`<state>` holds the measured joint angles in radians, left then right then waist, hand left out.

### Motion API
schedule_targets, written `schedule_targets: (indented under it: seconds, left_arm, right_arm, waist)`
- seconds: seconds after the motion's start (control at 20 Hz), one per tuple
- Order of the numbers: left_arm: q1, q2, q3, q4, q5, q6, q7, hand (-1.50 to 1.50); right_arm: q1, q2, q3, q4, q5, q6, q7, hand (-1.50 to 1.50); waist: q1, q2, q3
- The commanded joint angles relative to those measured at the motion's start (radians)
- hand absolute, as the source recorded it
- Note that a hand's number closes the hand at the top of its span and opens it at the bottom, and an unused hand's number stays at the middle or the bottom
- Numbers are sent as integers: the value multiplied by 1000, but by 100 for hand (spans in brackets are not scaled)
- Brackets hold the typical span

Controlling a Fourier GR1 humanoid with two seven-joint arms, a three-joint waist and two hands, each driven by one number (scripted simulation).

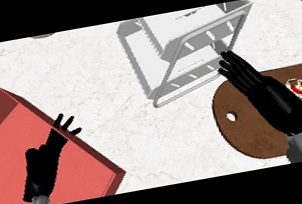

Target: Pick the cupcake from the cutting board and place it in the tiered basket

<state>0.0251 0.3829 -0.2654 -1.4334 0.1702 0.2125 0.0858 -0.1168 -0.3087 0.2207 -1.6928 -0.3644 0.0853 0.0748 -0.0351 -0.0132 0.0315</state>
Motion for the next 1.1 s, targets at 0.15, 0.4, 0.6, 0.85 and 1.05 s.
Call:
schedule_targets:
  seconds: [0.15, 0.4, 0.6, 0.85, 1.05]
  left_arm:
    - [47, 6, 62, -2, -4, 84, -2, 0]
    - [150, -30, 75, -75, 30, 139, -6, 0]
    - [180, -45, 52, -100, 17, 155, -44, 0]
    - [96, -101, -13, -44, -29, 173, -54, 0]
    - [118, -50, 19, -63, 14, 144, -61, 0]
  right_arm:
    - [37, -172, -351, -12, 174, -280, -58, 150]
    - [116, -151, -662, 129, 226, -659, 43, -150]
    - [166, -62, -778, 45, 269, -873, -35, -150]
    - [364, -52, -658, -267, 382, -878, 219, -150]
    - [493, -147, -559, -281, 412, -716, 446, -150]
  waist:
    - [-49, 0, -33]
    - [-142, -3, -32]
    - [-56, 2, -33]
    - [-1, 11, -36]
    - [7, 18, -41]
